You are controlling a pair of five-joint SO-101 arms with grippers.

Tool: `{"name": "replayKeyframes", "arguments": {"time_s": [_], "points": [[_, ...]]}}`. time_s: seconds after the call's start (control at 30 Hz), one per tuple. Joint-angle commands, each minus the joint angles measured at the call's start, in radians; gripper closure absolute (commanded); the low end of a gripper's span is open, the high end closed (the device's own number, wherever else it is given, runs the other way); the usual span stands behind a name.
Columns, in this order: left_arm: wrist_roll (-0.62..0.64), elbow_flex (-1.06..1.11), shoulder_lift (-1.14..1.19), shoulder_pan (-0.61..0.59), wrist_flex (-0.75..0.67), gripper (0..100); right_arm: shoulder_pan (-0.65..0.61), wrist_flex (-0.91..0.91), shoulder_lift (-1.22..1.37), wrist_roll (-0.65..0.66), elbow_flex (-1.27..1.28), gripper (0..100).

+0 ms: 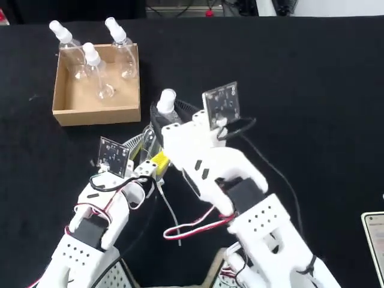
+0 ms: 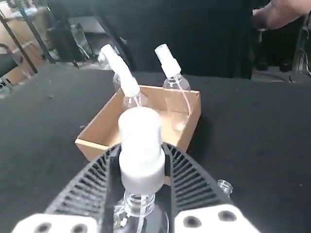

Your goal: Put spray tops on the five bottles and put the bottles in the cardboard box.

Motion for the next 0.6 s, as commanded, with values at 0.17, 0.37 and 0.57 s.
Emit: {"name": "replayKeyframes", "arguments": {"time_s": [0.17, 0.37, 0.57], "points": [[0.006, -0.005, -0.012, -0.015, -0.018, 92, -0.023, -0.123, -0.033, 0.012, 0.059, 97.2], [0.011, -0.005, -0.012, -0.007, -0.018, 92, -0.049, -0.048, -0.025, 0.130, 0.004, 97.2], [0.006, -0.002, -0.012, -0.005, -0.018, 92, -0.049, 0.146, 0.142, 0.121, -0.183, 97.2]]}}
